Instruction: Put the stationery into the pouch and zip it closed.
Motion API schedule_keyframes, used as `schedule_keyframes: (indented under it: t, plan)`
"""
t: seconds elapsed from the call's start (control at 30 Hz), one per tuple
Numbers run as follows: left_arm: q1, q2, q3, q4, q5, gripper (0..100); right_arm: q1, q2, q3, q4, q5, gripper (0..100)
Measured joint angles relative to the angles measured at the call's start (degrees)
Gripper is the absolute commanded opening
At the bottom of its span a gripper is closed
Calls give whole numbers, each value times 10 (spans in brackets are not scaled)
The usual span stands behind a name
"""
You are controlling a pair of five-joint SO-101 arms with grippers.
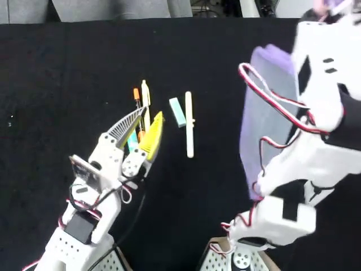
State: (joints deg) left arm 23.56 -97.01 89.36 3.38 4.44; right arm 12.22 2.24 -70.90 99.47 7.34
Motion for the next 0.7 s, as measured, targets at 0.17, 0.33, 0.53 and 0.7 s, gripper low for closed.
schedule_keyframes:
  t: [0.17, 0.33, 0.53, 0.7]
  plan:
    - [18, 167, -68, 0, 11, 167, -51, -50, 164, -2, -2, 11]
    - [105, 320, -148, 0, 11, 167, -79, -74, 284, -33, -3, 11]
    - [195, 411, -208, 0, 11, 167, -84, -118, 383, -64, -3, 11]
    - [200, 487, -252, -40, 11, 167, -84, -155, 462, -113, -3, 11]
